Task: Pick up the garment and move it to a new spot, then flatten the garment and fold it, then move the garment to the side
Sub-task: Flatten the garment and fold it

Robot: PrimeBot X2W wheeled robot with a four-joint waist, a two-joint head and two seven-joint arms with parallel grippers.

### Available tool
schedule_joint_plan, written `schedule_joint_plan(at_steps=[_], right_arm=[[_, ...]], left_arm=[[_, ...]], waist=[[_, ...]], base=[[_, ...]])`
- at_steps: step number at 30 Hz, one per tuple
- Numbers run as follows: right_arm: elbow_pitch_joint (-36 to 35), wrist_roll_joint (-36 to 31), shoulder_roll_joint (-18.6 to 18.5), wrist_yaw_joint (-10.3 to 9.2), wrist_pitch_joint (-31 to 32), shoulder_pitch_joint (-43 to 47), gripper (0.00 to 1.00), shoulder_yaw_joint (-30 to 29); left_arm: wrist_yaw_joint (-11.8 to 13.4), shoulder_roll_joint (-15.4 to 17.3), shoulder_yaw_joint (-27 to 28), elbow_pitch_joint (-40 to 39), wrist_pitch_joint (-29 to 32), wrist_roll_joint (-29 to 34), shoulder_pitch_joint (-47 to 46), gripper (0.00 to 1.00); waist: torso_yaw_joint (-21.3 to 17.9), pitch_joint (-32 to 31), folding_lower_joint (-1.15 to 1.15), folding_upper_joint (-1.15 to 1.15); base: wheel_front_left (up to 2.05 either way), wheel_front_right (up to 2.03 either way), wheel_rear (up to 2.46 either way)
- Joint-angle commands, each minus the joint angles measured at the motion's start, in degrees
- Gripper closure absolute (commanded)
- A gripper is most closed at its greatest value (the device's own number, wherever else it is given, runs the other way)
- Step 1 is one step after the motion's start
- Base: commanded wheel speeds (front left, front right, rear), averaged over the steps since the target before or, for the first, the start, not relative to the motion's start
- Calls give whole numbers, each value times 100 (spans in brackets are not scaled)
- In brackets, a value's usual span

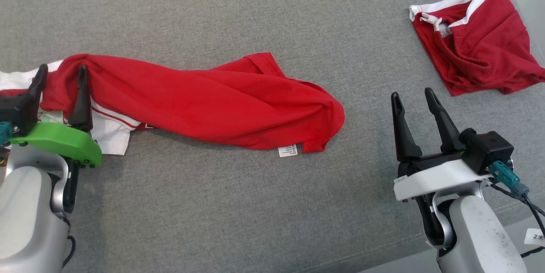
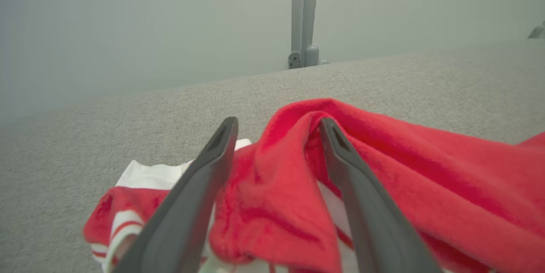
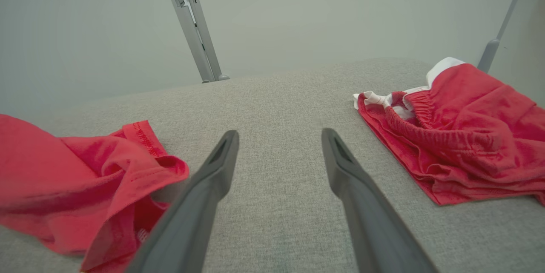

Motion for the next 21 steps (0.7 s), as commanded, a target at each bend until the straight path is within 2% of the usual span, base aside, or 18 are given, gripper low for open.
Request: schedule_joint_plan(at_steps=[1, 7, 11, 21], right_arm=[[-2, -3, 12, -6, -58, -65, 0, -15], [-67, -183, -4, -6, -117, 25, 0, -89], [-78, -254, -22, -6, -119, 88, 0, -102], [-66, -379, -126, -6, -40, 322, 0, -101]], left_arm=[[64, -99, 83, 74, -220, -78, -80, 0], [256, -500, 386, -141, -592, -342, 229, 0], [368, -644, 520, -507, -650, -277, 474, 0], [541, -1116, 956, -2217, -658, 394, 1710, 0]], waist=[[22, -22, -1, 0], [194, -197, -1, 0], [301, -319, -1, 0], [593, -811, -1, 0]], base=[[0, 0, 0], [0, 0, 0], [0, 0, 0], [0, 0, 0]])
